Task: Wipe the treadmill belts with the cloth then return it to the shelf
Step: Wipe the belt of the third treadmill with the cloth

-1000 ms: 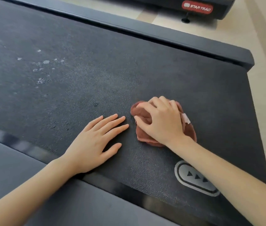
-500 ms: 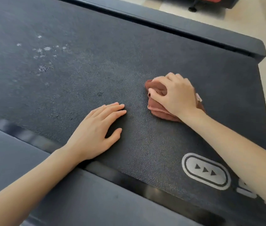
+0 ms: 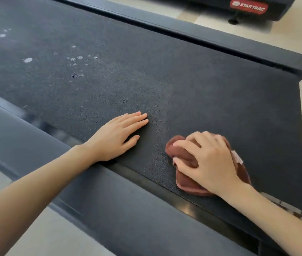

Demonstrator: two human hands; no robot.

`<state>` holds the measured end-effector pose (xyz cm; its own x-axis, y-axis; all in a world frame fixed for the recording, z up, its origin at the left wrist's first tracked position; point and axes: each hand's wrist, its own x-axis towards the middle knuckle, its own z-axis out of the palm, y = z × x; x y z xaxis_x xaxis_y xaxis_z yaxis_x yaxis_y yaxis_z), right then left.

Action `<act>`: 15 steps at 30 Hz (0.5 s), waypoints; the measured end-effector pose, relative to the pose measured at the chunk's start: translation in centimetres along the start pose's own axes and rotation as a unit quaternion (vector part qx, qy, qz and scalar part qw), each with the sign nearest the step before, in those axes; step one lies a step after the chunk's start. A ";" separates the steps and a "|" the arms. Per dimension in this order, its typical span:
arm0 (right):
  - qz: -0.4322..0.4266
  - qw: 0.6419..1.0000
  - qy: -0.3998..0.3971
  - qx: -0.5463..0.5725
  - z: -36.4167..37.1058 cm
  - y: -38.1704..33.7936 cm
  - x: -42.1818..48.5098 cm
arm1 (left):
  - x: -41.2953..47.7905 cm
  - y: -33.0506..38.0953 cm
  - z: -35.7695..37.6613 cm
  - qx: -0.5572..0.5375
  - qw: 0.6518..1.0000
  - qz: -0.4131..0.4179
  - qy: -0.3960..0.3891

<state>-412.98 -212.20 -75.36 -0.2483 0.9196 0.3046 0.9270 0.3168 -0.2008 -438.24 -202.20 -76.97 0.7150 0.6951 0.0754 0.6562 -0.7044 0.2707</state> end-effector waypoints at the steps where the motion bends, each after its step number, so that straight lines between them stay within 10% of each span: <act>1: -0.024 1.000 -0.004 0.009 -0.7 0.4 -2.2 | -0.7 -0.4 -0.2 0.012 1.000 0.005 -0.013; 15: -0.049 0.999 0.018 -0.001 2.8 -6.3 3.6 | -3.8 -0.5 -1.5 0.029 0.999 -0.034 -0.012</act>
<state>-420.49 -210.29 -75.59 -0.3268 0.8752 0.3567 0.8994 0.4040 -0.1673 -441.70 -204.28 -75.92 0.6740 0.7379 0.0360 0.7151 -0.6638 0.2192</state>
